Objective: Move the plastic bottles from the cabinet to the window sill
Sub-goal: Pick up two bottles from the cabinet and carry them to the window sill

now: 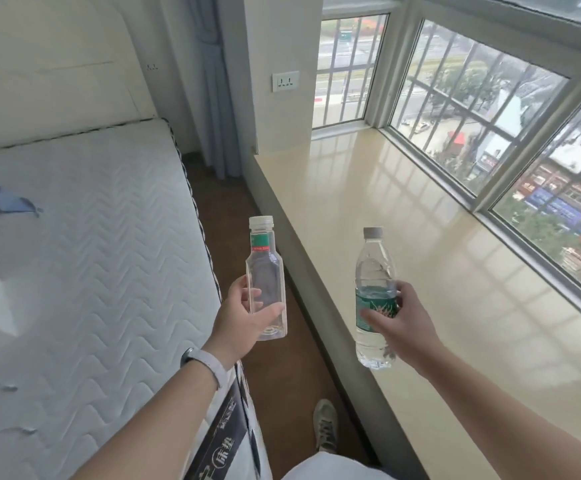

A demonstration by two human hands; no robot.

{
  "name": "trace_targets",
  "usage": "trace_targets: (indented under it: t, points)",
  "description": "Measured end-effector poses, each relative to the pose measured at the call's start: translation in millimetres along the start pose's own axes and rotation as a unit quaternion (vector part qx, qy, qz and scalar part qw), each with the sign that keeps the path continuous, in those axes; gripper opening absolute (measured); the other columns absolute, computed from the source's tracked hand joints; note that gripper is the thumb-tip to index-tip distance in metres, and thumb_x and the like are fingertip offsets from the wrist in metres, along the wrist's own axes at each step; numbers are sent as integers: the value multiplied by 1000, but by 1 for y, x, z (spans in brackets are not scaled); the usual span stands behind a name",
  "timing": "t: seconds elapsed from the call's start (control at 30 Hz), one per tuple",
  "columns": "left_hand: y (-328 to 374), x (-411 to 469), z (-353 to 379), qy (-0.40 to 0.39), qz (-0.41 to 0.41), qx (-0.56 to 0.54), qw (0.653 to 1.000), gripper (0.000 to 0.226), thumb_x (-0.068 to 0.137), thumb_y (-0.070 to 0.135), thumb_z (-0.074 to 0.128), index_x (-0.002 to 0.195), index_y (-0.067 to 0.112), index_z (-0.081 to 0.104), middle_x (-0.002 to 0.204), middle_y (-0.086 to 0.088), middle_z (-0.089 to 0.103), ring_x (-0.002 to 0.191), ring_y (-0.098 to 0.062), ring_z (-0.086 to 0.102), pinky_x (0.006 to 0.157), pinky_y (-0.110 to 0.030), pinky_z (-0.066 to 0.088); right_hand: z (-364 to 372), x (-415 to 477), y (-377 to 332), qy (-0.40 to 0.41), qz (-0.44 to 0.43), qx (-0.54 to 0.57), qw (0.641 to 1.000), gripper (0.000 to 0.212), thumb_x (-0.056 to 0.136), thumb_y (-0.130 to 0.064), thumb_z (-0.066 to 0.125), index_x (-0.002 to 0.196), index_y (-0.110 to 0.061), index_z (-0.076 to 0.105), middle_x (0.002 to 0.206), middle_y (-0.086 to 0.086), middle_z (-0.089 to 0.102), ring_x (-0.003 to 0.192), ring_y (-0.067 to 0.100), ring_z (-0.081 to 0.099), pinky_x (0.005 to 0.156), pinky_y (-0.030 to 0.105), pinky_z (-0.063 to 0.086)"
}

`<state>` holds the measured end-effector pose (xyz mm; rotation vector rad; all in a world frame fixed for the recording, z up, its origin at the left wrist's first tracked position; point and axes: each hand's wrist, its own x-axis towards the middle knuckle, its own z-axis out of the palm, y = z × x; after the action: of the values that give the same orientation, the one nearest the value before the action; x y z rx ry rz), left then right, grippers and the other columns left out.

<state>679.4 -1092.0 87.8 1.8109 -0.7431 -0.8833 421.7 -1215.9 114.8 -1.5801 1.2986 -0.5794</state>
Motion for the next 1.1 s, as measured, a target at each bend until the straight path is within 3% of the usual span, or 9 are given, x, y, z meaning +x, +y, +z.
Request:
trace_targets:
  t: [0.27, 0.47, 0.6, 0.77, 0.93, 1.1]
  points:
    - [37, 85, 52, 8, -13, -1, 1000, 74, 59, 62, 76, 124, 45, 44, 114, 14, 61, 100, -8, 66, 77, -26, 55, -17, 119, -10, -34, 12, 17, 999, 51, 57, -48, 73, 101, -43, 49, 96, -13, 67, 74, -5, 66, 50, 13, 47]
    - [58, 122, 63, 41, -14, 7, 999, 75, 59, 60, 78, 124, 48, 44, 112, 18, 61, 93, 6, 65, 77, -29, 56, -21, 187, -21, -58, 3, 35, 998, 63, 55, -54, 75, 111, -38, 51, 98, -11, 68, 82, 5, 69, 71, 33, 56]
    - [71, 140, 55, 65, -16, 23, 997, 68, 63, 62, 77, 123, 48, 48, 106, 24, 62, 93, 2, 65, 66, -17, 53, -19, 208, -32, -77, -3, 79, 994, 58, 54, -49, 78, 105, -42, 53, 96, -9, 70, 77, 3, 70, 65, 30, 56]
    - [82, 169, 50, 75, -15, 18, 997, 54, 64, 61, 78, 107, 65, 45, 97, 37, 59, 92, 11, 62, 59, -11, 53, -7, 236, -48, -105, -13, 100, 989, 59, 53, -46, 80, 105, -44, 53, 96, -11, 71, 79, 6, 72, 62, 31, 60]
    - [80, 206, 46, 65, -28, 17, 997, 58, 64, 62, 77, 114, 55, 49, 98, 36, 60, 94, 9, 63, 62, -16, 54, 7, 267, -62, -106, -18, 110, 988, 59, 55, -46, 79, 107, -45, 52, 92, -24, 69, 80, 4, 72, 57, 22, 56]
    - [82, 263, 34, 45, -22, 1, 999, 64, 62, 62, 78, 118, 50, 49, 104, 25, 63, 94, 8, 64, 65, -17, 53, 31, 313, -71, -87, -3, 106, 991, 59, 55, -45, 79, 108, -45, 53, 95, -14, 70, 82, 10, 72, 73, 42, 61]
